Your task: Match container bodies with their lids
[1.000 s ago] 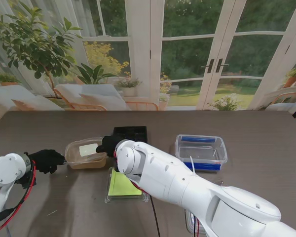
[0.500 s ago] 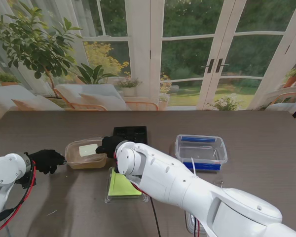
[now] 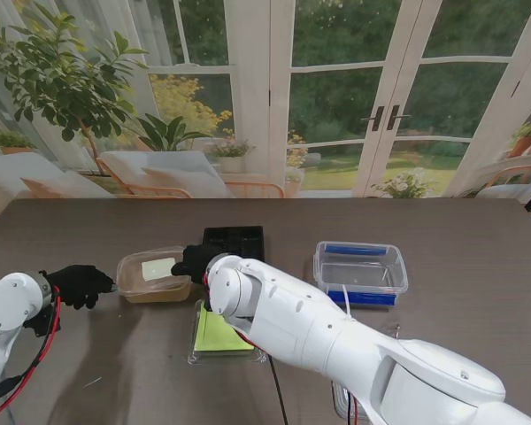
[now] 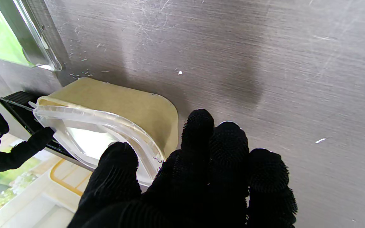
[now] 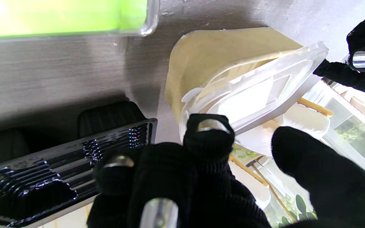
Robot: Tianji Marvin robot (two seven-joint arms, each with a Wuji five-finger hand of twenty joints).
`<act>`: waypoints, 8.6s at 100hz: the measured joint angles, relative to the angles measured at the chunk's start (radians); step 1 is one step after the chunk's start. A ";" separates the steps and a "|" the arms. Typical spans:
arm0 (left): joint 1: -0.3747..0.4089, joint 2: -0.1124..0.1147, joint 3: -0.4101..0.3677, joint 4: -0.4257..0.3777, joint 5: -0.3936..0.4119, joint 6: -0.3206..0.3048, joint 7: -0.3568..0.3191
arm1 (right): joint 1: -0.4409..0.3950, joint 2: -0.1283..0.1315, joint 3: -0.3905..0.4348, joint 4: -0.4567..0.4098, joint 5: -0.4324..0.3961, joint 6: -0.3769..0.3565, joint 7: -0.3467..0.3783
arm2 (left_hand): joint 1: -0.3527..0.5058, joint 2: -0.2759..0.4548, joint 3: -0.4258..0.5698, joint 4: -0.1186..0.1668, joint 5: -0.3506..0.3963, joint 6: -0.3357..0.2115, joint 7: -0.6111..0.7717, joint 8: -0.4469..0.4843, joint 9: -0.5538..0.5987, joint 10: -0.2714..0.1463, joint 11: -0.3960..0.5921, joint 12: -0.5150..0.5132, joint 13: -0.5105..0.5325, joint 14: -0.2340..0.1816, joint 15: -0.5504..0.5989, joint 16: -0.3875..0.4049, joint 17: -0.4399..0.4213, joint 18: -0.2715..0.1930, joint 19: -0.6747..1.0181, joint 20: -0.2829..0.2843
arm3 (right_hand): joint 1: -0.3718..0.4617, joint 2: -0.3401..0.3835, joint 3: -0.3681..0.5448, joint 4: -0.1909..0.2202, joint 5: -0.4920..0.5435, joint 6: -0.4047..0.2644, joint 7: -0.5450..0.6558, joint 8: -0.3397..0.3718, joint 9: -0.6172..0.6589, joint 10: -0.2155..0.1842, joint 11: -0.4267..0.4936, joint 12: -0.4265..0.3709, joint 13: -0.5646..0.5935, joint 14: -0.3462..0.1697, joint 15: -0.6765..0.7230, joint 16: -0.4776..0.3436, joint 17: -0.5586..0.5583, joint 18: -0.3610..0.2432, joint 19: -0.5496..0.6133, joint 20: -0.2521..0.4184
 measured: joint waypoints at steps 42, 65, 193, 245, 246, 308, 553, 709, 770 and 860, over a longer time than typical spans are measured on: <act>0.009 0.001 -0.017 -0.023 0.026 0.001 -0.009 | -0.009 0.008 0.001 -0.024 0.000 0.009 -0.004 | -0.001 0.000 0.000 0.000 0.001 0.000 0.000 0.000 0.000 0.001 -0.013 -0.024 0.000 0.000 0.000 -0.001 0.006 0.000 0.000 -0.002 | 0.000 0.000 0.000 0.000 0.002 0.006 0.000 -0.006 0.000 0.000 0.000 0.000 0.000 0.000 0.000 0.000 0.000 0.000 0.000 0.000; 0.015 0.001 -0.029 -0.037 0.032 0.001 -0.006 | -0.012 0.010 0.001 -0.035 -0.006 0.023 -0.007 | -0.001 0.000 0.000 0.000 0.002 0.000 0.000 0.005 0.000 0.001 -0.013 -0.024 0.002 0.000 0.000 -0.001 0.012 0.000 0.000 -0.011 | 0.000 0.000 0.000 0.000 0.016 0.006 0.000 -0.006 0.000 0.000 0.000 0.000 0.000 0.000 0.000 0.000 0.000 0.000 0.000 0.000; 0.000 -0.009 0.007 -0.011 -0.022 -0.079 0.080 | -0.086 0.075 0.008 -0.183 -0.078 0.082 -0.046 | -0.001 0.000 0.000 0.000 0.026 -0.037 0.003 0.012 0.001 0.001 0.058 0.032 0.026 -0.008 0.026 -0.001 0.035 0.001 0.013 -0.013 | 0.000 0.000 0.000 0.000 0.020 -0.007 0.000 -0.006 0.000 0.000 0.000 0.000 0.000 0.000 0.000 0.000 0.000 0.000 0.000 0.000; 0.008 -0.008 0.009 -0.030 -0.023 -0.059 0.056 | -0.085 0.070 0.003 -0.195 -0.077 0.093 -0.045 | -0.001 0.000 0.000 0.000 0.026 -0.037 0.003 0.010 0.001 0.001 0.058 0.032 0.026 -0.008 0.027 -0.001 0.035 0.001 0.014 -0.013 | 0.000 0.000 0.000 0.000 0.020 -0.007 0.000 -0.006 0.000 0.000 0.000 0.000 0.000 0.000 0.000 0.000 0.000 0.000 0.000 0.000; 0.008 -0.008 0.009 -0.031 -0.023 -0.059 0.055 | -0.085 0.070 0.003 -0.195 -0.077 0.093 -0.045 | -0.001 0.000 0.000 0.000 0.026 -0.037 0.003 0.010 0.001 0.001 0.058 0.032 0.026 -0.008 0.027 -0.001 0.035 0.001 0.014 -0.013 | 0.000 0.000 0.000 0.000 0.020 -0.007 0.000 -0.006 0.000 0.000 0.000 0.000 0.000 0.000 0.000 0.000 0.000 0.000 0.000 0.000; 0.022 -0.006 -0.003 -0.084 0.002 -0.041 0.020 | -0.106 0.110 0.039 -0.277 -0.087 0.141 -0.062 | -0.001 0.000 0.000 0.000 0.026 -0.037 0.003 0.009 0.001 0.001 0.058 0.041 0.026 -0.008 0.027 -0.001 0.035 0.001 0.014 -0.013 | 0.000 0.000 0.000 0.000 0.020 -0.007 -0.001 -0.006 0.000 0.000 0.000 0.000 0.000 0.000 0.000 0.000 0.000 0.000 0.000 0.000; -0.048 -0.008 0.065 0.041 -0.043 -0.071 0.064 | -0.042 0.076 0.002 -0.016 -0.166 -0.242 -0.138 | -0.001 0.000 0.000 0.000 0.011 -0.103 -0.004 0.008 0.001 0.001 0.054 0.041 0.026 -0.008 0.036 -0.001 0.033 0.001 0.023 -0.013 | 0.004 -0.063 0.095 -0.026 0.115 -0.284 -0.073 -0.030 0.009 0.053 -0.253 -0.033 0.000 0.059 -0.045 -0.121 0.001 0.155 -0.005 -0.122; -0.033 0.006 0.055 0.048 -0.056 -0.069 0.006 | -0.036 0.051 -0.011 0.072 -0.152 -0.285 -0.123 | -0.001 0.000 0.000 0.000 -0.036 -0.169 -0.141 -0.054 0.001 0.001 0.052 0.041 0.024 -0.008 0.036 -0.001 0.025 0.001 0.023 -0.013 | 0.004 -0.062 0.095 -0.026 0.095 -0.284 -0.083 -0.031 0.009 0.053 -0.254 -0.033 0.000 0.059 -0.046 -0.122 0.001 0.164 -0.007 -0.122; -0.039 0.013 0.064 0.051 -0.070 -0.058 -0.016 | -0.038 0.057 -0.009 0.073 -0.149 -0.292 -0.112 | -0.001 0.000 0.000 0.000 -0.049 -0.169 -0.174 -0.069 0.001 0.001 0.052 0.041 0.024 -0.008 0.036 -0.001 0.025 0.001 0.023 -0.013 | 0.004 -0.062 0.095 -0.026 0.088 -0.313 -0.093 -0.033 0.009 0.053 -0.254 -0.033 0.000 0.059 -0.048 -0.122 0.001 0.164 -0.007 -0.122; -0.027 0.013 0.045 0.027 -0.032 -0.070 -0.040 | -0.039 0.067 -0.008 0.048 -0.149 -0.288 -0.106 | -0.001 0.000 0.000 0.000 -0.033 -0.185 -0.115 -0.048 0.000 0.001 0.052 0.041 0.024 -0.008 0.036 -0.001 0.024 0.001 0.023 -0.013 | 0.003 -0.062 0.093 -0.026 0.087 -0.279 -0.088 -0.033 0.009 0.053 -0.255 -0.033 0.000 0.059 -0.053 -0.126 0.001 0.165 -0.008 -0.123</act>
